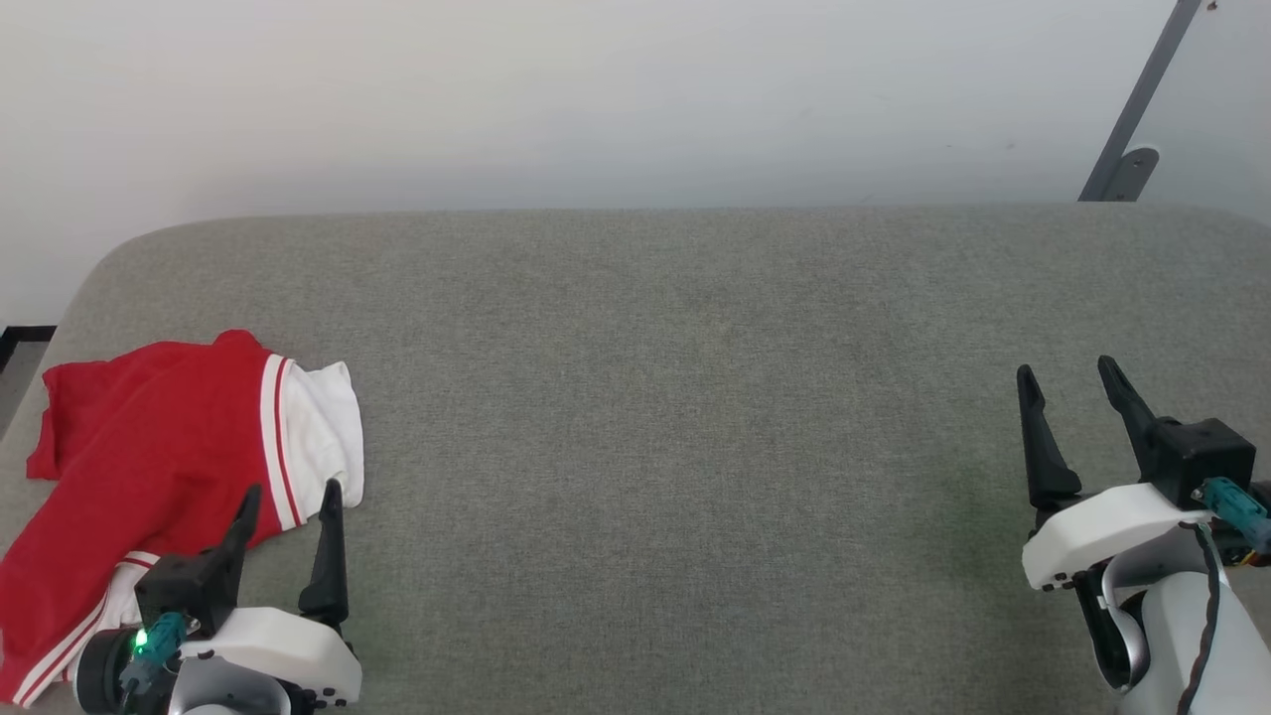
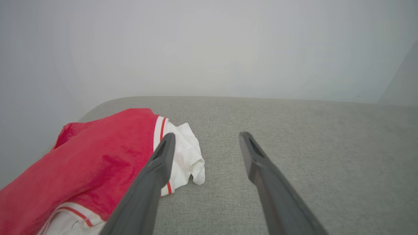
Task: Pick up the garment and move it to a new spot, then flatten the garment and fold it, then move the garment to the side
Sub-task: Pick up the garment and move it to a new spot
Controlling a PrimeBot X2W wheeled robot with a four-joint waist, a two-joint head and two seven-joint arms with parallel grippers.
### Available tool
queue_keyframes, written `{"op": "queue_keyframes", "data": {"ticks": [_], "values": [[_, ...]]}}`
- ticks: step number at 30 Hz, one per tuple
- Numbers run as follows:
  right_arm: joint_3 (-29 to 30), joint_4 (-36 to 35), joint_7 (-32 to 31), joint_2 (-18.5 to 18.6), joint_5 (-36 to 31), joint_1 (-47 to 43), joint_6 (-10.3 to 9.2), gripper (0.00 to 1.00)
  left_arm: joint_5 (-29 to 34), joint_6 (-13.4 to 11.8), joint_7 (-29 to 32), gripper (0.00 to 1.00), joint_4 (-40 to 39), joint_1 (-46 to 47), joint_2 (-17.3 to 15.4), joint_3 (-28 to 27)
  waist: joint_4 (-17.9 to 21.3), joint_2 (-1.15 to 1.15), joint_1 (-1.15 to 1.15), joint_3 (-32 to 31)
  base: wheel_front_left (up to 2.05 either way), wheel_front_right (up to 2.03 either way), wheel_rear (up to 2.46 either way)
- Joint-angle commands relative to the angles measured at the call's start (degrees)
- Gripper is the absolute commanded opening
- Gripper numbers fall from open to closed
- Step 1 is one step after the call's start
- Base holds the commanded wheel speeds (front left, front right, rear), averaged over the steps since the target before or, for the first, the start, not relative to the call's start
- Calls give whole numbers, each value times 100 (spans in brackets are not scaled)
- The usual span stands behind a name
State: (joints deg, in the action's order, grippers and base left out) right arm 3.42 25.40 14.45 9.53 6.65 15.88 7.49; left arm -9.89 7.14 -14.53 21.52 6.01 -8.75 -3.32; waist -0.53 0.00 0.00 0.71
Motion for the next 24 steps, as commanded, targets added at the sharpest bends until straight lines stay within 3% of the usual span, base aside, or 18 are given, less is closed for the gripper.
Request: {"op": "queue_keyframes", "data": {"ticks": [1, 13, 18, 24], "values": [[-19, 12, 61, 18, 1, 19, 0, 100, 37, 27, -46, 100, 29, 105, 16, -20, -7, 0, 0, -2, 0, 0, 0], [-36, 68, 82, 33, 174, 44, 0, 100, -430, 41, -81, 100, 138, 227, -41, 120, -221, 0, 0, 3, 0, 0, 0], [-209, 76, 82, -76, 334, 44, 0, 100, -460, 42, -77, 100, 221, 266, 62, -57, -610, 0, 0, 26, 0, 0, 0], [-600, 178, 82, -169, 564, 35, 0, 100, -185, 0, -77, 100, 250, 98, 153, -281, -1354, 0, 0, 43, 0, 0, 0]]}}
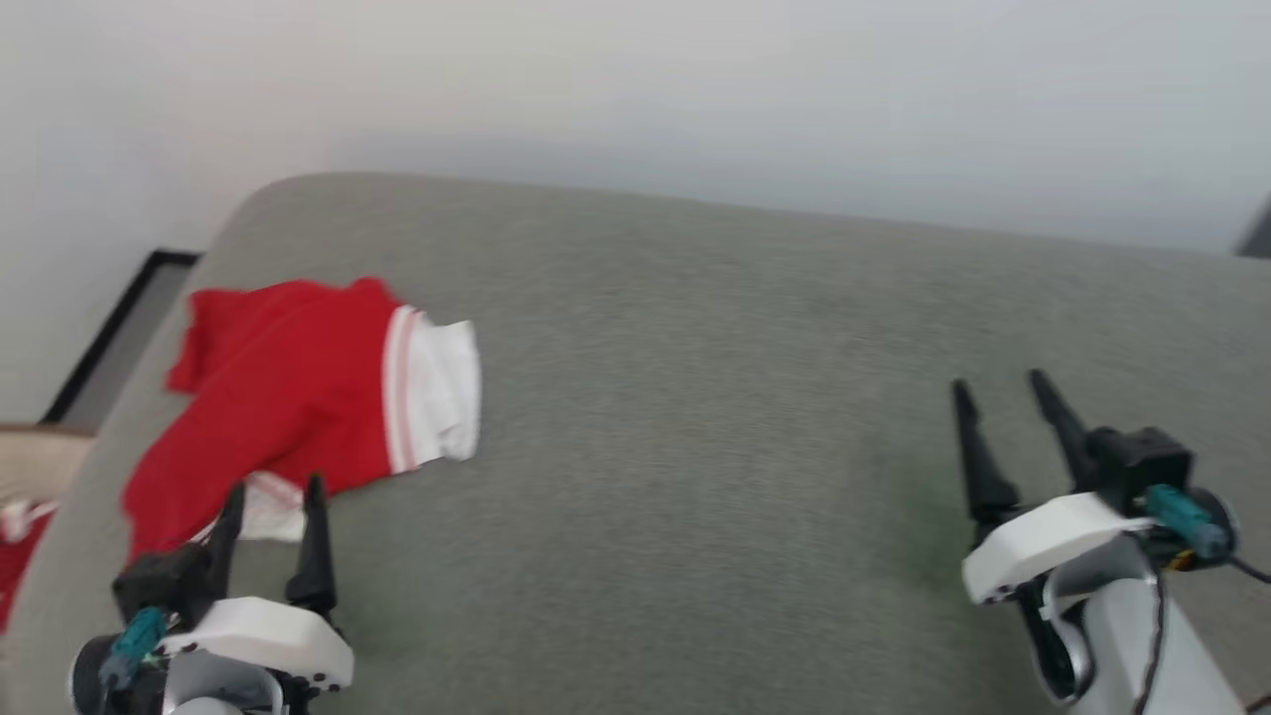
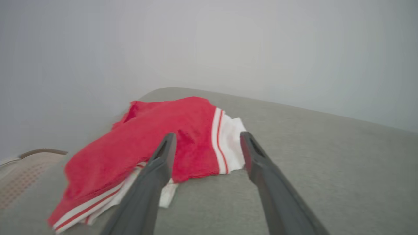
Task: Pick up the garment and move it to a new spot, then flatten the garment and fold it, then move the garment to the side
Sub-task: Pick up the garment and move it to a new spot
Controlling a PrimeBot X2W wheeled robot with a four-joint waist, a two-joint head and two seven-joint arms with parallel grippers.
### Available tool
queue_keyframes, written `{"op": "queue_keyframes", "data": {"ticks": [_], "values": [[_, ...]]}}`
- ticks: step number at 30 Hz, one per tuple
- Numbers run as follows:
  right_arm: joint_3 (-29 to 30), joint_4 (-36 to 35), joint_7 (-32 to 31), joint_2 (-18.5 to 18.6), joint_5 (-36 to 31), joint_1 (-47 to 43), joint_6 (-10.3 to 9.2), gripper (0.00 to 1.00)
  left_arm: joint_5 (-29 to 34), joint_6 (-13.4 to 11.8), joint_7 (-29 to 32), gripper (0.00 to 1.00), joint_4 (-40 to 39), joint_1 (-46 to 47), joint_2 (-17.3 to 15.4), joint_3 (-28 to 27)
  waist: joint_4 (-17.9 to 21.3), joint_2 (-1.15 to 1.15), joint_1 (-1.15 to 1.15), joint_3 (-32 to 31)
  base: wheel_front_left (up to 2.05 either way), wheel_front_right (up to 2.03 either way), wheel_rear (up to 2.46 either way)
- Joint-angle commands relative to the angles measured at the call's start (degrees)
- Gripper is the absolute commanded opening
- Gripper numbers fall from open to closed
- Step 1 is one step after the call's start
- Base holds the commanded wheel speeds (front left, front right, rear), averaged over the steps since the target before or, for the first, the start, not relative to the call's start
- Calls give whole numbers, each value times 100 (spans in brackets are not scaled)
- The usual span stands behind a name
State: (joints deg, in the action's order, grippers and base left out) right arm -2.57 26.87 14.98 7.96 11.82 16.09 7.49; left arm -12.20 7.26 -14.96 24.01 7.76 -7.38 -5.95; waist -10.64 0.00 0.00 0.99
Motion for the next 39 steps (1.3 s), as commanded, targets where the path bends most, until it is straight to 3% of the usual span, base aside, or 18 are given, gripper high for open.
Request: {"op": "queue_keyframes", "data": {"ticks": [1, 12, 17, 24, 28, 35, 39], "values": [[-1, 31, 30, -12, 48, 15, 0, 100, 45, -12, -34, 100, 0, -77, 16, -18, -344, 0, 0, 15, 0, 0, 0], [-746, 294, 30, -204, 497, 187, 0, 100, 405, -202, -34, 100, -272, -449, 321, -346, -1754, 0, 0, -1, 0, 0, 0], [-1203, 404, 30, -299, 528, 416, 0, 100, 145, -276, -34, 100, -480, -621, 426, -592, -1980, 0, 0, 144, 0, 0, 0], [-1595, 563, 30, -314, 654, 683, -1, 100, -73, -328, -34, 100, -631, -671, 438, -574, -2011, 0, 0, 303, 0, 0, 0], [-1476, 518, 30, -272, 675, 552, -1, 100, 37, -246, -34, 100, -556, -485, 442, -347, -1970, 0, 0, 321, 0, 0, 0], [-1394, 362, 30, -226, 504, 666, 0, 100, 376, -18, -34, 100, -232, 475, 83, 92, -1284, 0, 0, 702, 0, 0, 0], [-1301, 307, 30, -198, 456, 719, 0, 100, 99, 21, 161, 100, 644, 1301, -371, 592, -827, 0, 0, 957, 0, 0, 0]]}}
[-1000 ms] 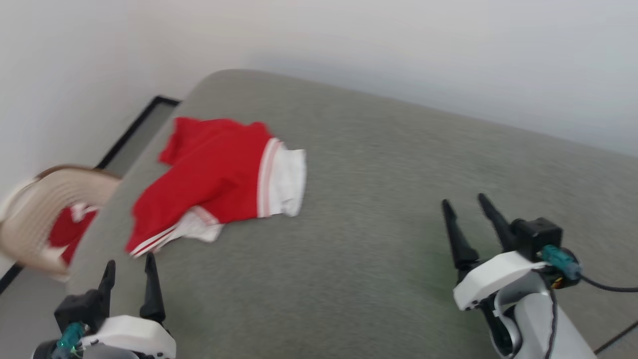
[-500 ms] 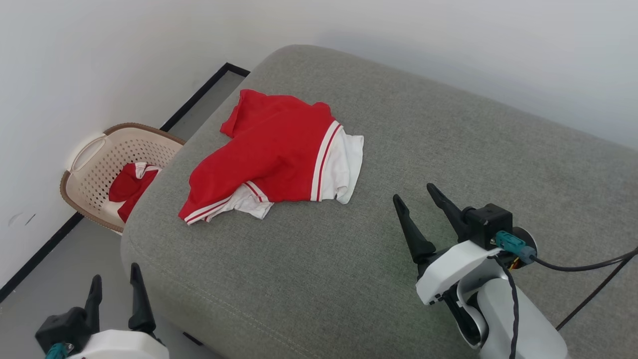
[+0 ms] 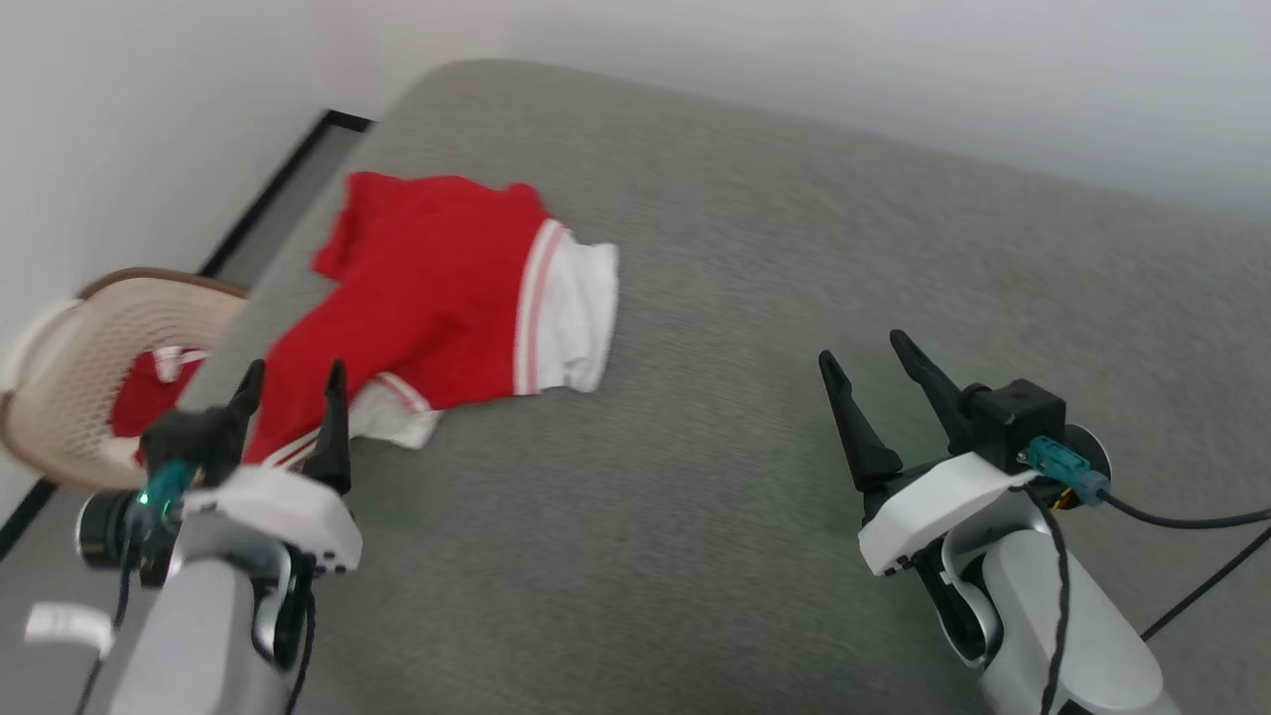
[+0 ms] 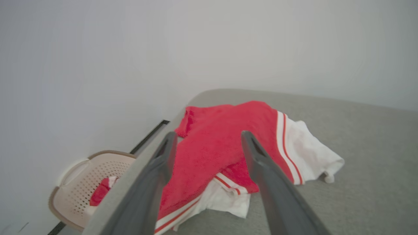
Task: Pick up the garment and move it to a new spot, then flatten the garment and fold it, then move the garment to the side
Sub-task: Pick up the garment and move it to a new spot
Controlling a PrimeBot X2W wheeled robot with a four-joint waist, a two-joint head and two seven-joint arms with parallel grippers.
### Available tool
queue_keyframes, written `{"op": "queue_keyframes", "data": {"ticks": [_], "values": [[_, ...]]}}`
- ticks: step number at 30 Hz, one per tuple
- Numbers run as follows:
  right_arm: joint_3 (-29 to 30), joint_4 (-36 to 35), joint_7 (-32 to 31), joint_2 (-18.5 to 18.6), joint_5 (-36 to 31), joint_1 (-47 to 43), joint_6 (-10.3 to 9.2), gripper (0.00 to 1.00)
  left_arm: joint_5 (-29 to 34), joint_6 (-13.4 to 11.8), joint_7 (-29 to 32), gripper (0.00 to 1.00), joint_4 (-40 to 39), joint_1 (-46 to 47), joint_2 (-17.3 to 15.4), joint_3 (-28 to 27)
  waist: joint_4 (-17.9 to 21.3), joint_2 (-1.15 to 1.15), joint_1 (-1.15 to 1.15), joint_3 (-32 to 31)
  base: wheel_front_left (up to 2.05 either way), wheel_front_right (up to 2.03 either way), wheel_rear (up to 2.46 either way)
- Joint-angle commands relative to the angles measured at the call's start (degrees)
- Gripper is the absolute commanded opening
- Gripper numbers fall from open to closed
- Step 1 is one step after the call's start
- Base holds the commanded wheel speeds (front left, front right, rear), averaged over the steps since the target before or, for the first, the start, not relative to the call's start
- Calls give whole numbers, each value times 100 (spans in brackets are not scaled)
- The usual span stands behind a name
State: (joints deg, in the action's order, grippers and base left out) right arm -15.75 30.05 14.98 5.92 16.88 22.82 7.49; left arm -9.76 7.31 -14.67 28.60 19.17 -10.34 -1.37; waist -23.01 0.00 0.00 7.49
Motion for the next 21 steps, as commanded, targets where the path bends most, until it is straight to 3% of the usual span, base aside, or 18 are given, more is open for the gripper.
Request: {"op": "queue_keyframes", "data": {"ticks": [1, 4, 8, 11, 17, 21], "values": [[41, -26, 30, 3, -46, 50, 0, 100, -329, 18, 305, 100, 429, 381, -221, 350, 526, 0, 0, 363, 0, 0, 0], [122, -67, 30, -31, -74, 53, 0, 100, -844, 6, 754, 100, 1067, 939, -761, 804, 870, 0, 0, 530, 0, 0, 0], [197, -120, 30, -79, -98, 69, 0, 100, -1556, 9, 1345, 100, 1488, 1325, -1115, 1350, 1183, 0, 0, 713, 0, 0, 0], [200, -163, 30, -117, -118, 72, 0, 100, -2175, 4, 1998, 100, 1712, 1559, -1671, 1918, 1472, 0, 0, 875, 0, 0, 0], [234, -293, 30, -159, -176, 171, 0, 100, -3230, 6, 3139, 100, 2019, 1828, -2269, 2649, 1898, 0, 0, 1180, 0, 0, 0], [180, -358, 30, -184, -218, 239, 0, 100, -3856, 6, 3637, 100, 2271, 1885, -2352, 2825, 2121, 0, 0, 1359, 0, 0, 0]]}}
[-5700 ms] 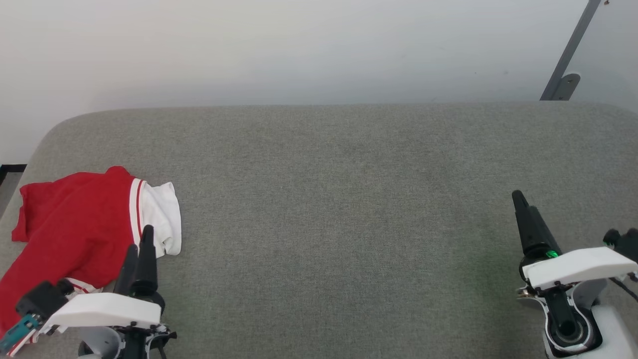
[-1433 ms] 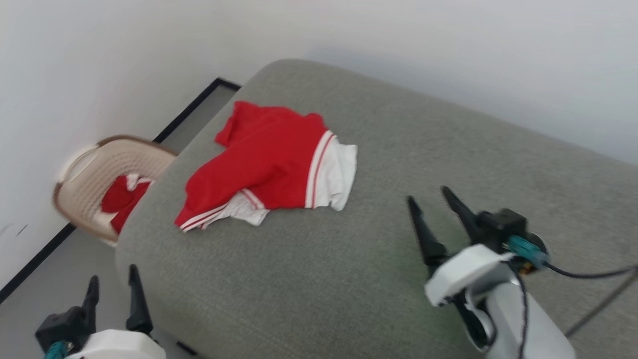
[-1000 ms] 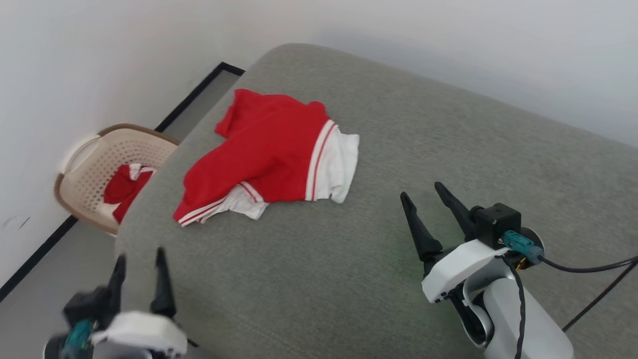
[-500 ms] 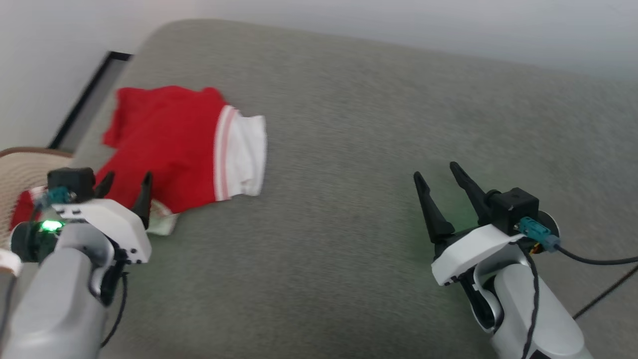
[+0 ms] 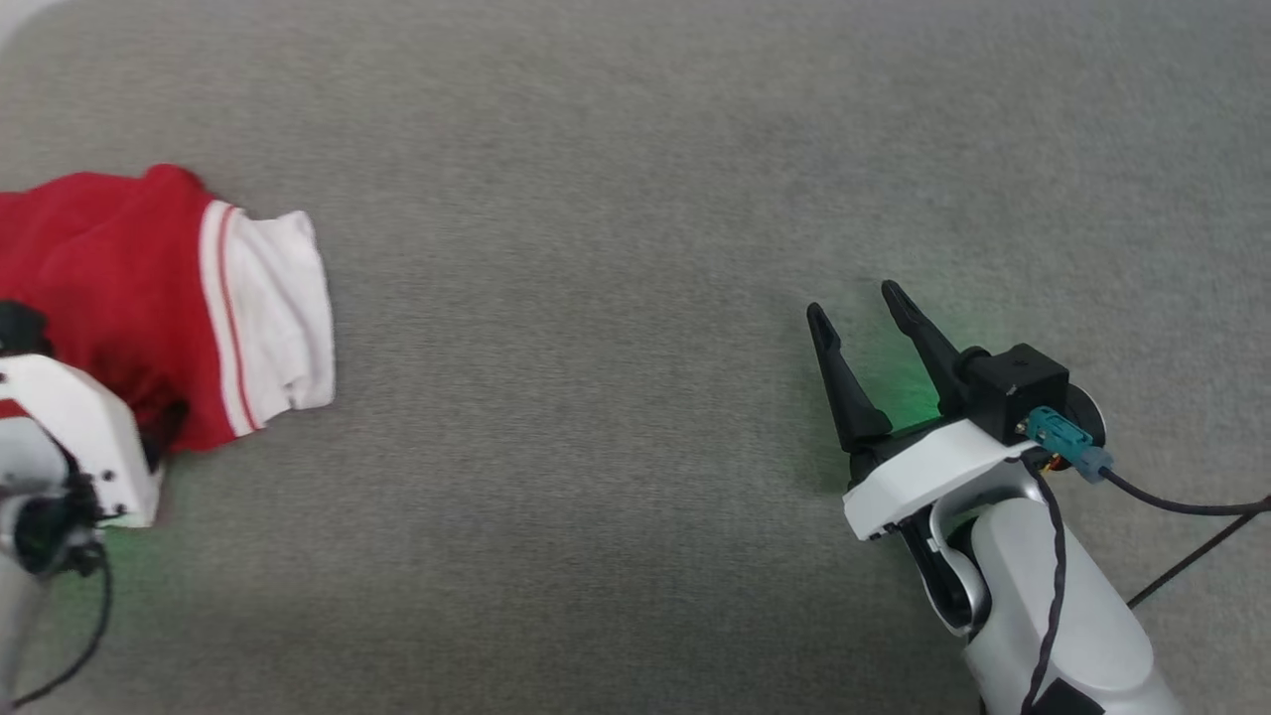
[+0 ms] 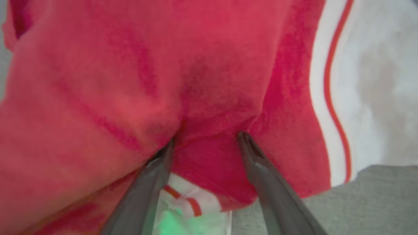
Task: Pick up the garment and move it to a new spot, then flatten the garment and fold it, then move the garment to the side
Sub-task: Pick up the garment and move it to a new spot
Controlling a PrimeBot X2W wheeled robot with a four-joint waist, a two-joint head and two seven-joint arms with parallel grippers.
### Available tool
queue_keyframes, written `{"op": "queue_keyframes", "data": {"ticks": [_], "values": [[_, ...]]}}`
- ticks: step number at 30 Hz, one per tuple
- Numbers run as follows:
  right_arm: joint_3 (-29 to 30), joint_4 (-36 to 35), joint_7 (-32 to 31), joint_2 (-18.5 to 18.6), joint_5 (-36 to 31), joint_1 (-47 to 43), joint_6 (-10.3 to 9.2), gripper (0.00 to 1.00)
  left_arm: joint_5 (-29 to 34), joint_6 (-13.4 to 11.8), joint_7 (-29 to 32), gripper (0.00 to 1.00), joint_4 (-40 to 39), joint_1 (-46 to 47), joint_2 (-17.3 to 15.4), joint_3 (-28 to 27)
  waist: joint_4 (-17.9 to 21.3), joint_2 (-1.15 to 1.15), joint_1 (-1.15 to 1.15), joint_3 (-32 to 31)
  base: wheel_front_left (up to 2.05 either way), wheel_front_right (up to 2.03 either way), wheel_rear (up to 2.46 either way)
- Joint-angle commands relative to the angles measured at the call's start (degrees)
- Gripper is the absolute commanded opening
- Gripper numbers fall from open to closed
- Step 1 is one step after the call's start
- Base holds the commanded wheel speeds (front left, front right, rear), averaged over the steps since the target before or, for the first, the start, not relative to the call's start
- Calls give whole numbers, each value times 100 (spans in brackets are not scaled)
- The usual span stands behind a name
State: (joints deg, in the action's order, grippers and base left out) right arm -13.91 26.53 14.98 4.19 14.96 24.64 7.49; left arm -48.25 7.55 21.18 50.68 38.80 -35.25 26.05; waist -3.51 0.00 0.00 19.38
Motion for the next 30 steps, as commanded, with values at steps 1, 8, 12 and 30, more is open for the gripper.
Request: {"op": "queue_keyframes", "data": {"ticks": [1, 8, 12, 30], "values": [[-14, -28, 30, -17, -33, 72, 0, 100, -105, -18, 180, 100, 132, -84, 140, 151, 215, 0, 0, 212, 0, 0, 0], [-110, -151, 30, -62, -67, 129, 0, 100, -804, -18, 889, 100, 311, -287, 368, 715, 378, 0, 0, 373, 0, 0, 0], [-177, -161, 30, -94, -12, 122, 0, 100, -963, 10, 574, 0, 82, -290, 197, 905, 368, 0, 0, 253, 0, 0, 0], [65, -273, 30, -122, 385, -350, 0, 100, -1447, -4, -743, 0, -1501, 492, -280, 1292, 638, 0, 0, -628, 0, 0, 0]]}}
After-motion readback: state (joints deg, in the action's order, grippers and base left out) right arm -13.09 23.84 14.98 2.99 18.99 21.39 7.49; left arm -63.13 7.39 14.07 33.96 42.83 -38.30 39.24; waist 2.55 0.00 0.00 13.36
